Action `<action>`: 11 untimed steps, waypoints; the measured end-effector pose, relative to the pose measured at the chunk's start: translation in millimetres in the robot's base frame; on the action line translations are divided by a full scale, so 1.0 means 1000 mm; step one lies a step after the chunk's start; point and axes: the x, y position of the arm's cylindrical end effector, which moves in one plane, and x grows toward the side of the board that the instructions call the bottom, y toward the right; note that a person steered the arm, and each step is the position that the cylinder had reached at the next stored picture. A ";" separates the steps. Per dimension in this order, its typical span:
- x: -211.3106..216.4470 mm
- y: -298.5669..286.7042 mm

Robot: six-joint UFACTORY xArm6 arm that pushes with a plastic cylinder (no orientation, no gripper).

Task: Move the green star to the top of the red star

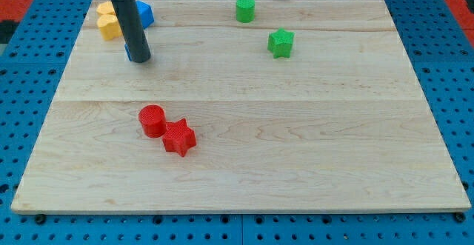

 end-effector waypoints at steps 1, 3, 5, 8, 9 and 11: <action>-0.032 -0.003; -0.058 0.046; -0.066 0.059; -0.074 0.052; -0.074 0.052; -0.072 0.061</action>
